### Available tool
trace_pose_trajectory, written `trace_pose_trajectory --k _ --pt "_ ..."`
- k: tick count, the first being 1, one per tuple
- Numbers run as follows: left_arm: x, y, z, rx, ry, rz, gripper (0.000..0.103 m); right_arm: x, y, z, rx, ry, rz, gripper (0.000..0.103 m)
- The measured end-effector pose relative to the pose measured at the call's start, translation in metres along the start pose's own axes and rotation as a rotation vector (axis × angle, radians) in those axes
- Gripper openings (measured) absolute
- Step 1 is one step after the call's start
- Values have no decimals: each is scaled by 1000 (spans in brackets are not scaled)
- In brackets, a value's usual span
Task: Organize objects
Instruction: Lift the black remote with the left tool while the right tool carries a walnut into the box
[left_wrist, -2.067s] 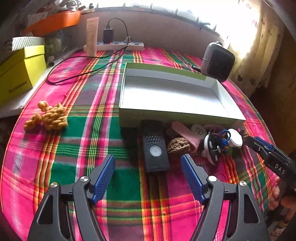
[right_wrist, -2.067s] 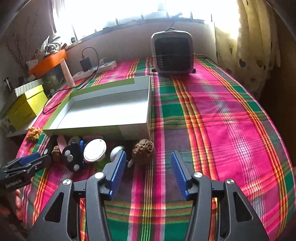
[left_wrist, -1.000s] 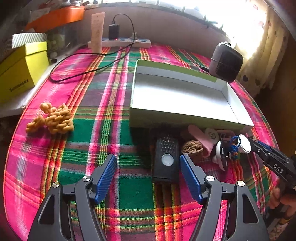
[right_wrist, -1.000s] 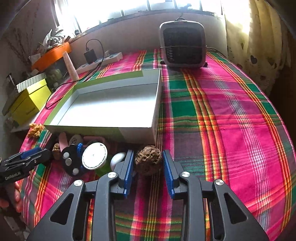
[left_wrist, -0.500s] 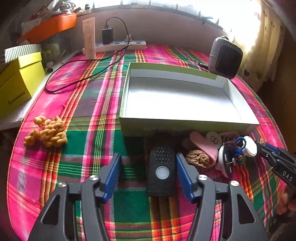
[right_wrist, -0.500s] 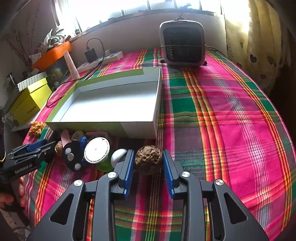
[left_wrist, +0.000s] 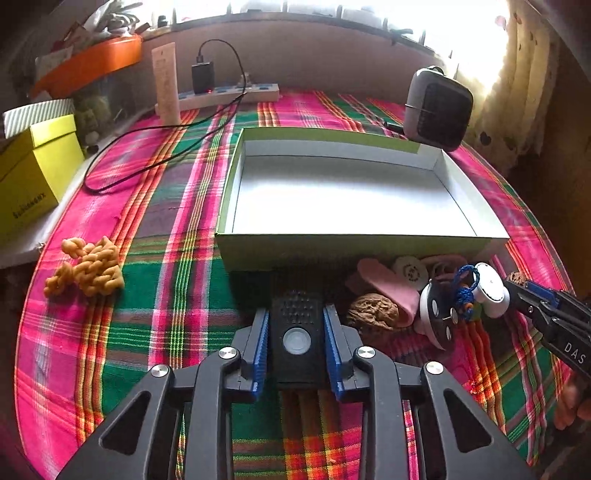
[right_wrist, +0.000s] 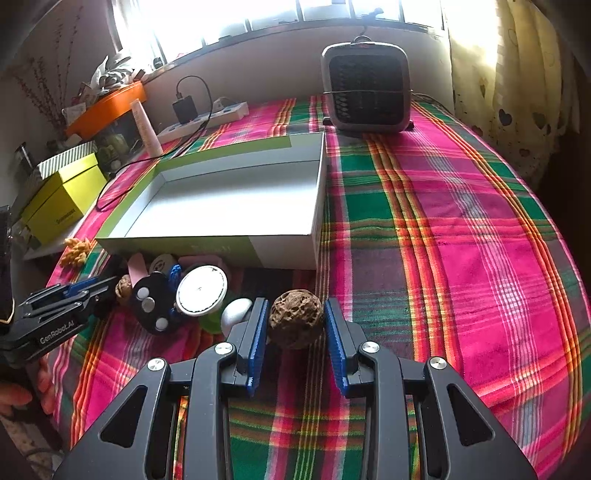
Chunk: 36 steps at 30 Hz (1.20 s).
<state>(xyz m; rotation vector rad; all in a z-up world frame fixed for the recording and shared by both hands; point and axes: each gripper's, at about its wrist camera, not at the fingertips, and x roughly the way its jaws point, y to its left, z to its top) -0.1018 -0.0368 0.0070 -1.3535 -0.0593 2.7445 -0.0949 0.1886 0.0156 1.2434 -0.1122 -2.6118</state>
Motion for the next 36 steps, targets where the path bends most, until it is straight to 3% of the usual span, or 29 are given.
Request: trace_pose_trajectory --k 23,36 --pt "-28 -8 4 11 -51 -49 25 -18 9 3 -18 -44 20 32" --pt "-33 -7 26 7 -67 -74 25 -24 27 29 -66 -86 48 32"
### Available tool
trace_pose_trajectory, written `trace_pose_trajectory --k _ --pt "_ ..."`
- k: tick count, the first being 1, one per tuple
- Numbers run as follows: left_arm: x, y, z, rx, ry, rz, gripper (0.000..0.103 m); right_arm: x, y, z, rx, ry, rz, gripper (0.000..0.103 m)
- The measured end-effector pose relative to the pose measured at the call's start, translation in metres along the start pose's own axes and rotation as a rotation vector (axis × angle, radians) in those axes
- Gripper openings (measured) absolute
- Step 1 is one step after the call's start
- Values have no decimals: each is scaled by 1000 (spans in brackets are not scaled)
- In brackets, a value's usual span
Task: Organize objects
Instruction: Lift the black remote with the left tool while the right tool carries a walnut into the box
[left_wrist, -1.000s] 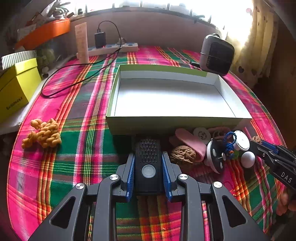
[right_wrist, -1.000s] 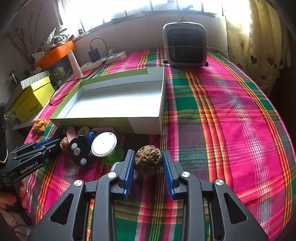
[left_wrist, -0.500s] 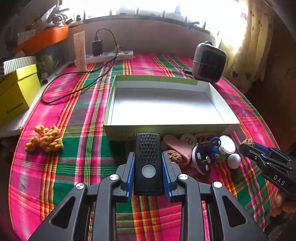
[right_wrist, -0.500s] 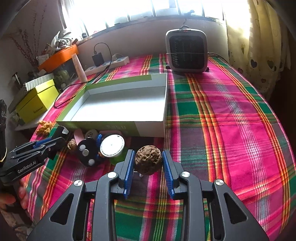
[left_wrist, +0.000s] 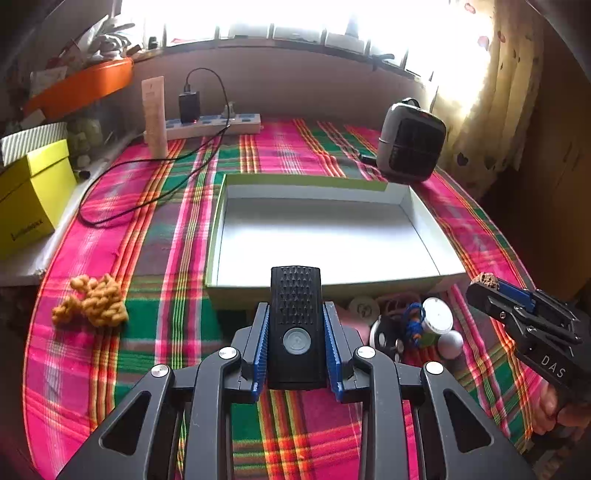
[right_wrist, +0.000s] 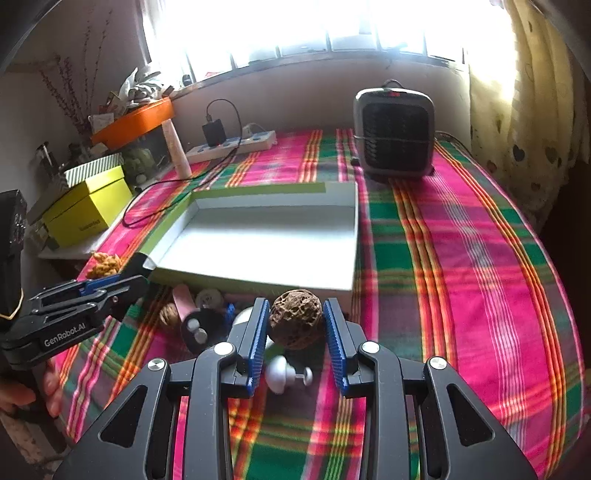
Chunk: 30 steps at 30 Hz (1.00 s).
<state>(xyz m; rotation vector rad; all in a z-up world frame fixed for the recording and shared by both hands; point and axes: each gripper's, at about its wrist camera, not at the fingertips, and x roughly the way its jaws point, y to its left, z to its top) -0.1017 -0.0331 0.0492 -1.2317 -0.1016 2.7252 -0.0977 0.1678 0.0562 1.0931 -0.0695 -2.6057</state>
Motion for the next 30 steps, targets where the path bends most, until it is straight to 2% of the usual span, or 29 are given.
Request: trace_pose_trajectory --k 11,30 --pt "22 2 31 -17 11 -38 25 26 2 30 -39 24 19 32" --pt "81 13 68 -16 72 -18 25 105 -4 74 -74 161 12 32"
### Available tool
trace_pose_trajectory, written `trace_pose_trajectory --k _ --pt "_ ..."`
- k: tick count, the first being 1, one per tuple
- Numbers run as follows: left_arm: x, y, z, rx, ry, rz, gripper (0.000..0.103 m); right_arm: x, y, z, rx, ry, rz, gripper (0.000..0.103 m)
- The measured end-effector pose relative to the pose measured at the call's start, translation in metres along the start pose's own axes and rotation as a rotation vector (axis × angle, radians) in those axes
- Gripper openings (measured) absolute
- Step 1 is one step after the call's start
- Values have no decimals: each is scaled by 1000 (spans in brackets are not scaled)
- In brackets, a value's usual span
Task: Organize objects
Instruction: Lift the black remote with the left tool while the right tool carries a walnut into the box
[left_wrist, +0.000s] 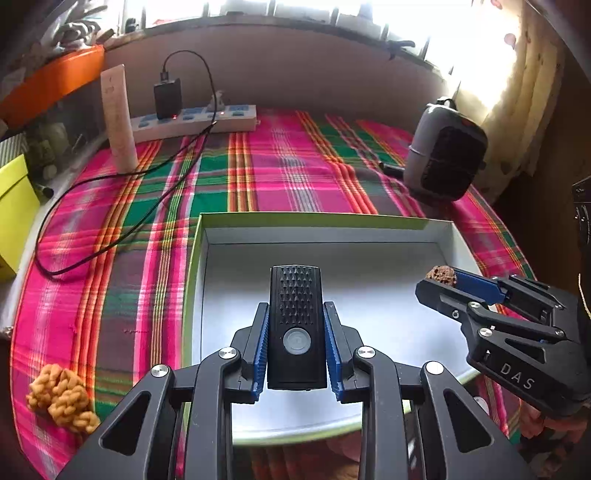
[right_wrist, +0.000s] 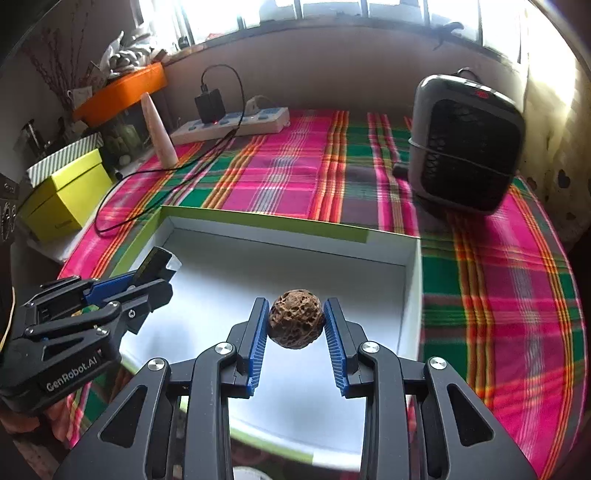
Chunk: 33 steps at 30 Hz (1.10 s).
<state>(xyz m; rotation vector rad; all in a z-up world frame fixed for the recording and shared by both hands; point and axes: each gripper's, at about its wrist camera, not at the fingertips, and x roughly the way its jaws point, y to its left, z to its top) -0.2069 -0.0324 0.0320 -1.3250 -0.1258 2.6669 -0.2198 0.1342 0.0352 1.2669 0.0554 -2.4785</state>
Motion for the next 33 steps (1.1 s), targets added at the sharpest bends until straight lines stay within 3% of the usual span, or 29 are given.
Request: trace_pose_trajectory --k 22,33 --pt "23 4 12 17 15 29 25 26 -1 9 -2 42 -27 32" --pt "23 5 10 8 25 25 37 25 0 7 13 45 -18 33"
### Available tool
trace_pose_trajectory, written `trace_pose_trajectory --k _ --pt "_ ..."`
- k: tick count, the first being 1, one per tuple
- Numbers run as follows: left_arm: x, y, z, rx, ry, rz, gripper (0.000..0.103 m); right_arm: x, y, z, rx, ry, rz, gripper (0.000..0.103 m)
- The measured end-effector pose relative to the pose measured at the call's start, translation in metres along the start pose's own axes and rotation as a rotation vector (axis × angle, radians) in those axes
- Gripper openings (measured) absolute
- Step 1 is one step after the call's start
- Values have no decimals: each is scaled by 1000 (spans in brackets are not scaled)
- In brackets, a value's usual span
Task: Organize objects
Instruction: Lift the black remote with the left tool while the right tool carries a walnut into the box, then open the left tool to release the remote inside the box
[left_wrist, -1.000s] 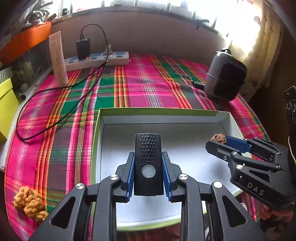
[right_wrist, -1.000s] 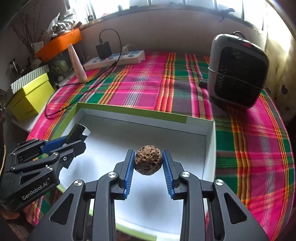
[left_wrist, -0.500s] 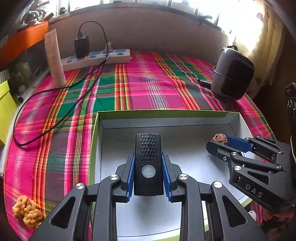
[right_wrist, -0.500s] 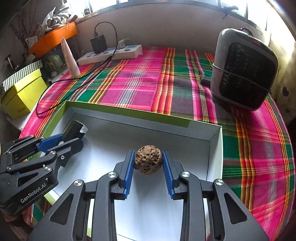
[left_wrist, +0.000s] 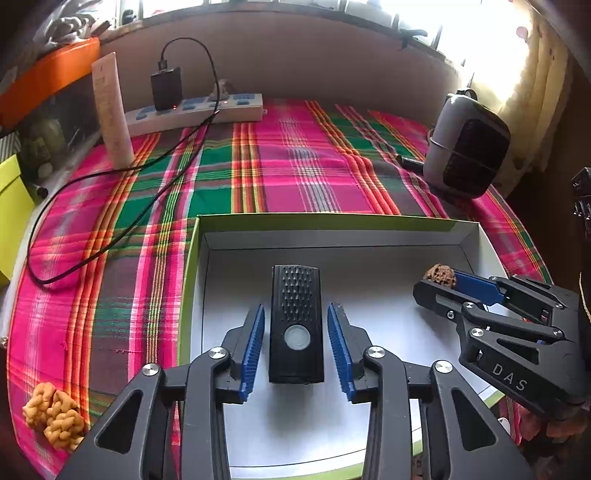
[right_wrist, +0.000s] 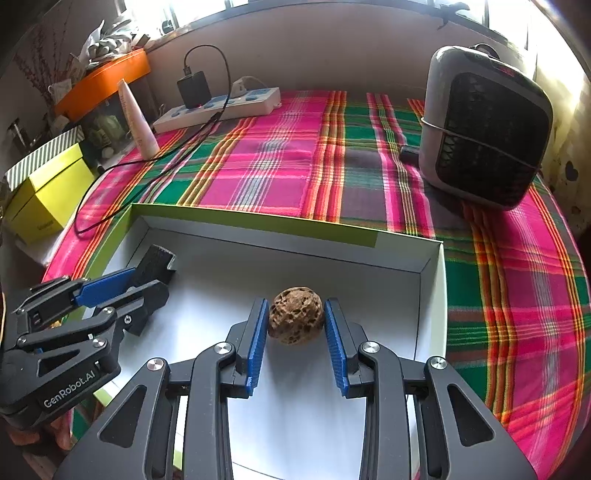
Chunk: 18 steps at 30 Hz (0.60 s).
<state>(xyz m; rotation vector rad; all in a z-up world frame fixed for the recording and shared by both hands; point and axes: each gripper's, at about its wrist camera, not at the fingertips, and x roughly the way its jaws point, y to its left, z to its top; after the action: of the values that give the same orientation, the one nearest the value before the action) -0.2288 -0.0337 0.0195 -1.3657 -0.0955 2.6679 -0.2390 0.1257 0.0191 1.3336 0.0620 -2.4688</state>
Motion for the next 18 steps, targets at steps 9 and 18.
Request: trace_pose_trajectory --k 9,18 --pt "-8 -3 -4 0 -11 1 45 -7 3 -4 -9 -18 -8 51" --pt "-24 -6 -13 -5 -36 4 48 -22 1 -13 18 -45 -8 51"
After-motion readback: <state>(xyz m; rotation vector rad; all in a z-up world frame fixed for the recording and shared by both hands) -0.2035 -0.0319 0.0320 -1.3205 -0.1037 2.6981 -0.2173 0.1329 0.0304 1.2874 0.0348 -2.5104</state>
